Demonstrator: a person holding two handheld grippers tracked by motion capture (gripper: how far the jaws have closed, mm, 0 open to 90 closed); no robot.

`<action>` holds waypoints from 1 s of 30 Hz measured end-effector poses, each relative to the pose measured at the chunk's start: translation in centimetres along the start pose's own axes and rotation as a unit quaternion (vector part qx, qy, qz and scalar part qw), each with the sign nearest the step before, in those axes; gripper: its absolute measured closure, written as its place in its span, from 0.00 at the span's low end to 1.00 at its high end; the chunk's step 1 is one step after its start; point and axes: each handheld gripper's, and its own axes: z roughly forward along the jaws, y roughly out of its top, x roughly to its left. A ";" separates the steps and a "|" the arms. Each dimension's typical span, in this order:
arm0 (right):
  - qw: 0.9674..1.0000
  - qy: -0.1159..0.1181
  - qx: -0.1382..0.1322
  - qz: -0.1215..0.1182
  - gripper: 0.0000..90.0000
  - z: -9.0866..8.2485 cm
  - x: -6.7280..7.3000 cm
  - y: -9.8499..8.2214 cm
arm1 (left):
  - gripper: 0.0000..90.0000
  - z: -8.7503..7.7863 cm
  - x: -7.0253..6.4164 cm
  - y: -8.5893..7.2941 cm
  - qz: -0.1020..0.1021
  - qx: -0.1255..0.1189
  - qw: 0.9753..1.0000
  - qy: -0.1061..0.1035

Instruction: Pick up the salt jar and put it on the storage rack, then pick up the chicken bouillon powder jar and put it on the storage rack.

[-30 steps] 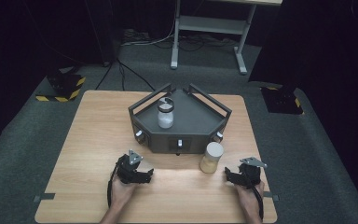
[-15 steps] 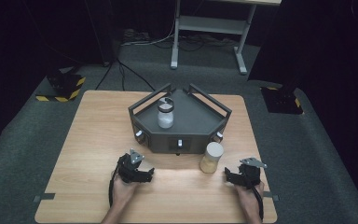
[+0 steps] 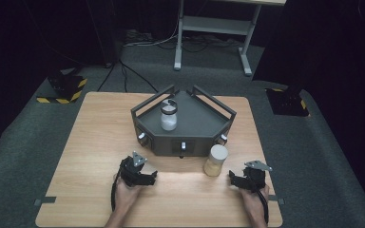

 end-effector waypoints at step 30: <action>1.000 0.005 0.005 -0.005 0.10 0.1 -0.1 0.2 | 0.07 0.0 0.0 0.0 0.000 0.000 1.000 0.000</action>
